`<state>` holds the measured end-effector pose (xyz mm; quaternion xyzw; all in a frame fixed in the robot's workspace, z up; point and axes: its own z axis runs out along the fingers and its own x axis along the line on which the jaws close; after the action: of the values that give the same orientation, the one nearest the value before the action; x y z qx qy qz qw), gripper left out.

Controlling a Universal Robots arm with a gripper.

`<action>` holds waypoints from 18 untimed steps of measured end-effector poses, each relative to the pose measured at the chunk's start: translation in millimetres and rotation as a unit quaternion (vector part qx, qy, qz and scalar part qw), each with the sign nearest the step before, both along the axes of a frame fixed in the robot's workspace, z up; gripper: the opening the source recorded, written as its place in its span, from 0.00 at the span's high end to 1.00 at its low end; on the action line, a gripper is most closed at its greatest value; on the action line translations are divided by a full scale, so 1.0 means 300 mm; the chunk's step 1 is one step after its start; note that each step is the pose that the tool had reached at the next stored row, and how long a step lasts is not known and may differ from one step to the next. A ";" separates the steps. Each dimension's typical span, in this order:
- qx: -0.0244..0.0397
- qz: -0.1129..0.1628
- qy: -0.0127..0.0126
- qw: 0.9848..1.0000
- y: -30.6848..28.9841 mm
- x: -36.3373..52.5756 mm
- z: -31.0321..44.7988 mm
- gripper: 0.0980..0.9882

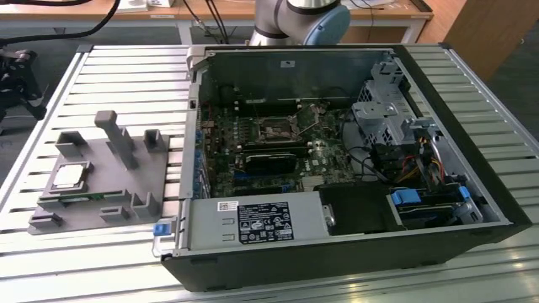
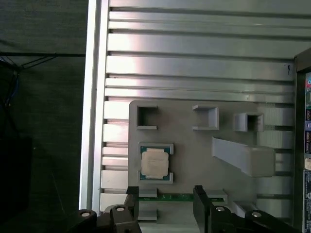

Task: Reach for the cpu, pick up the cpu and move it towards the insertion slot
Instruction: 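Pick up the cpu and move it towards the insertion slot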

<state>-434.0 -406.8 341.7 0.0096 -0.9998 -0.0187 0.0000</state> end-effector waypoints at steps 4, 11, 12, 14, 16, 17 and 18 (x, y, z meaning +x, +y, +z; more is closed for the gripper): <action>0.000 0.000 0.000 1.000 -0.001 -0.016 -0.024 0.32; 0.000 0.000 0.000 1.000 -0.002 -0.032 -0.067 0.25; 0.000 0.000 0.000 1.000 -0.002 -0.033 -0.073 0.25; 0.000 0.000 0.000 1.000 -0.002 -0.035 -0.085 0.25; 0.000 0.000 0.000 1.000 -0.003 -0.036 -0.097 0.25; 0.000 0.000 0.000 1.000 -0.003 -0.037 -0.103 0.25; 0.000 0.000 0.000 1.000 -0.003 -0.038 -0.109 0.25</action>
<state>-445.3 -407.7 309.0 0.0096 -0.9998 -0.0187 0.0000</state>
